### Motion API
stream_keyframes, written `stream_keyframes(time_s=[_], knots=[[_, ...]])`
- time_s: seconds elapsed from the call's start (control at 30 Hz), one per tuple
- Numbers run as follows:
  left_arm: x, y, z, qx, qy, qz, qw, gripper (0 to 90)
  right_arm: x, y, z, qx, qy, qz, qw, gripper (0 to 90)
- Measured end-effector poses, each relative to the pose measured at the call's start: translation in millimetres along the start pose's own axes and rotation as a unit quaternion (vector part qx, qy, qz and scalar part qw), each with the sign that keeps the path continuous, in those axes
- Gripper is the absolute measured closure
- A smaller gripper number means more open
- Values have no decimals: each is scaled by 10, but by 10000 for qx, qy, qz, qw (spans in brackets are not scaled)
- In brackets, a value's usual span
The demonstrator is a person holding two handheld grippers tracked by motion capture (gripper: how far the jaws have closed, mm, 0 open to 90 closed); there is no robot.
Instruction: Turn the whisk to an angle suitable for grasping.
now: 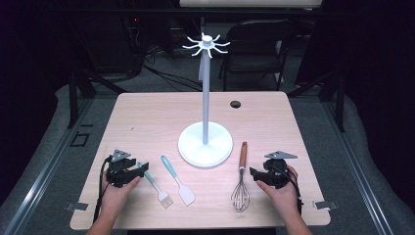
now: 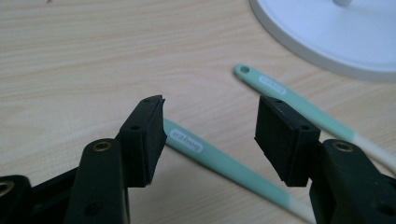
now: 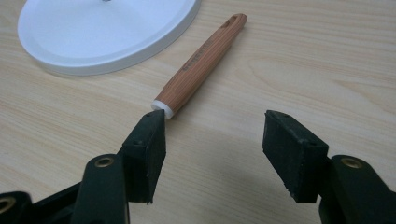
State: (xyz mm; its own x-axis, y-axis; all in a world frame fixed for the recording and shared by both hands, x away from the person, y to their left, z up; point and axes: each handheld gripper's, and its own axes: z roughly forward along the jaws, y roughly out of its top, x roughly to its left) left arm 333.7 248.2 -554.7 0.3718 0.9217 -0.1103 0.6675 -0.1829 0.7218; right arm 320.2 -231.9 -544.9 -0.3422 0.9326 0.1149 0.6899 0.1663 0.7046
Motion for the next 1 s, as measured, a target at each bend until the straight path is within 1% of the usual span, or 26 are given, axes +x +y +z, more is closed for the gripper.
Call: stream_keyframes(time_s=[0.03, 0.07, 0.1, 0.17, 0.2, 0.23, 0.27, 0.3, 0.33, 0.4, 0.43, 0.5, 0.6, 0.63, 0.67, 0.7, 0.73, 0.8, 0.83, 0.87, 0.9, 1.0], knots=[[0, 0, 0, 0, 0, 0, 10000, 422, 0, 0, 0, 0, 0, 0, 10000, 394], [-12, -9, 24, 131, 87, 111, 9998, 424, 1, -16, 11, 18, -12, 9, 10000, 396], [-12, -8, 29, 135, 128, 138, 9997, 427, 5, -21, 16, 42, 0, -9, 10000, 401], [-12, 2, 28, 165, 164, 119, 9997, 442, 14, -32, 26, 95, 19, -29, 9999, 406], [-12, 11, 27, 186, 152, 68, 9997, 442, 14, -32, 26, 95, 19, -29, 9999, 411], [-12, 17, 24, 182, 121, 5, 9998, 455, 17, -25, 7, 231, -74, -166, 9996, 434], [-11, 16, 19, 160, 108, -42, 9998, 455, 17, -25, 7, 231, -74, -166, 9996, 434], [-8, 13, 13, 166, 122, -69, 9998, 459, 49, -28, 28, 114, 14, -79, 9999, 439], [-5, 9, 12, 163, 124, -78, 9998, 464, 45, -15, 11, 216, -39, -179, 9996, 441], [2, -2, 0, 146, 135, -124, 9997, 468, 57, -12, 22, 171, 8, -146, 9997, 452], [10, -8, -12, 104, 99, -192, 9997, 471, 77, -11, 38, 116, 96, -43, 9999, 464], [27, -21, -40, 2, 62, -288, 9996, 482, 116, 10, 58, 87, 156, -31, 9998, 478], [32, -28, -48, 0, 89, -282, 9996, 490, 147, 44, 80, 111, 179, -68, 9998, 483], [28, -39, -47, 43, 103, -257, 9996, 490, 158, 55, 101, 93, 213, -53, 9997, 483], [21, -46, -49, 59, 99, -253, 9996, 490, 178, 61, 138, 3, 274, 28, 9996, 482], [15, -52, -53, 54, 85, -232, 9997, 490, 178, 82, 141, 121, 213, -60, 9997, 483], [15, -52, -53, 54, 85, -232, 9997, 490, 178, 82, 141, 121, 213, -60, 9997, 483], [-3, -63, -64, 55, 62, -222, 9997, 491, 207, 113, 219, 165, 218, -62, 9996, 489], [-9, -65, -67, 56, 8, -207, 9998, 491, 207, 113, 219, 165, 218, -62, 9996, 489], [-29, -72, -72, 80, 6, -150, 9999, 492, 217, 133, 263, 236, 249, -7, 9994, 495], [-29, -72, -72, 80, 6, -150, 9999, 492, 223, 143, 278, 282, 271, 53, 9992, 495], [-52, -90, -61, 96, 17, -123, 9999, 488, 237, 166, 319, 371, 323, 98, 9987, 494]])
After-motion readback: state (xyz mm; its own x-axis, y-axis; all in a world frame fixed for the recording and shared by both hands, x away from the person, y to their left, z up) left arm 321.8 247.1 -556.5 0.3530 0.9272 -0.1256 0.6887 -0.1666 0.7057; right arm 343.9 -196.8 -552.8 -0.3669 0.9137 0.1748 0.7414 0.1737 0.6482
